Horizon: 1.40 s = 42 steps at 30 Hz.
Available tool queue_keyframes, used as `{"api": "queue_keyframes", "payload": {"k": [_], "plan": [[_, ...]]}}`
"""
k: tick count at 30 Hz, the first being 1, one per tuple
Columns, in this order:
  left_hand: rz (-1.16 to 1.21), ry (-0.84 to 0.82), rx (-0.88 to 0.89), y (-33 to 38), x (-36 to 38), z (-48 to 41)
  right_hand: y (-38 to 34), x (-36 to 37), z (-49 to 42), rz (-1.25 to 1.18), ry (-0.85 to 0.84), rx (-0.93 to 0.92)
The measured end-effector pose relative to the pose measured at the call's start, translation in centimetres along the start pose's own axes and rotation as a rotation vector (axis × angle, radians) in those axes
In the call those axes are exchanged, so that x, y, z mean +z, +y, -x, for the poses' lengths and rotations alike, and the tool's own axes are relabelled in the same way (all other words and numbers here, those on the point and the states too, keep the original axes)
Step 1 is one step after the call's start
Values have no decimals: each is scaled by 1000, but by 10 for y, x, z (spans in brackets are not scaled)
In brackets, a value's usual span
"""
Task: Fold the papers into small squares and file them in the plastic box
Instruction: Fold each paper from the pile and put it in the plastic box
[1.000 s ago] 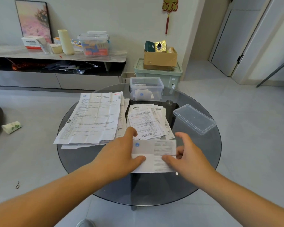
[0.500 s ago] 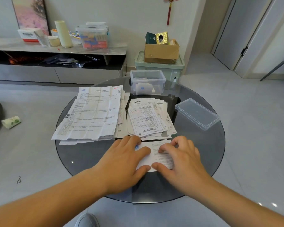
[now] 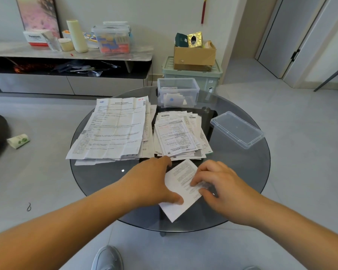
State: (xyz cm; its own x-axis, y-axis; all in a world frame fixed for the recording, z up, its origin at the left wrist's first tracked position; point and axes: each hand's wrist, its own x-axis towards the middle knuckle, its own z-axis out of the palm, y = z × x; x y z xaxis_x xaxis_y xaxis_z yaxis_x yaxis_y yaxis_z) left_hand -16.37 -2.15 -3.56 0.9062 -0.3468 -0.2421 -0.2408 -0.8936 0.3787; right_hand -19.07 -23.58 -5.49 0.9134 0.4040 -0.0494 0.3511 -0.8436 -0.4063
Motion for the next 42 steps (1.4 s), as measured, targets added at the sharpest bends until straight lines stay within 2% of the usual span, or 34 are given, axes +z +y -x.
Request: {"api": "queue_keyframes", "payload": {"k": [8,13,17,20,22,27,31,35,42], "plan": [[272,-114,19,-4,-9,0,0,-2,2,46,-23,-56],[537,-166,-60,-6,-9,4,-5,-6,8,-3,-26,-132],[835,-341,-150,-3,-14,8,-14,-7,16,-1,-100,-178],[1071,-391,-287,-6,-17,6,-16,-2,17,28,-41,-217],[1101,-435,-319,-11,-19,5,-15,0,15,-15,17,-198],[857,-499,-249,-19,-24,6,-13,-1,6,-192,51,32],[529,-384,-151,-9,-21,6,-11,1,-3,-268,117,232],[24,-122,-86,-3,-2,-1,-17,8,-8,-33,102,266],[-201,-7,-150,-2,-2,-9,-13,1,-10,23,-2,248]]}}
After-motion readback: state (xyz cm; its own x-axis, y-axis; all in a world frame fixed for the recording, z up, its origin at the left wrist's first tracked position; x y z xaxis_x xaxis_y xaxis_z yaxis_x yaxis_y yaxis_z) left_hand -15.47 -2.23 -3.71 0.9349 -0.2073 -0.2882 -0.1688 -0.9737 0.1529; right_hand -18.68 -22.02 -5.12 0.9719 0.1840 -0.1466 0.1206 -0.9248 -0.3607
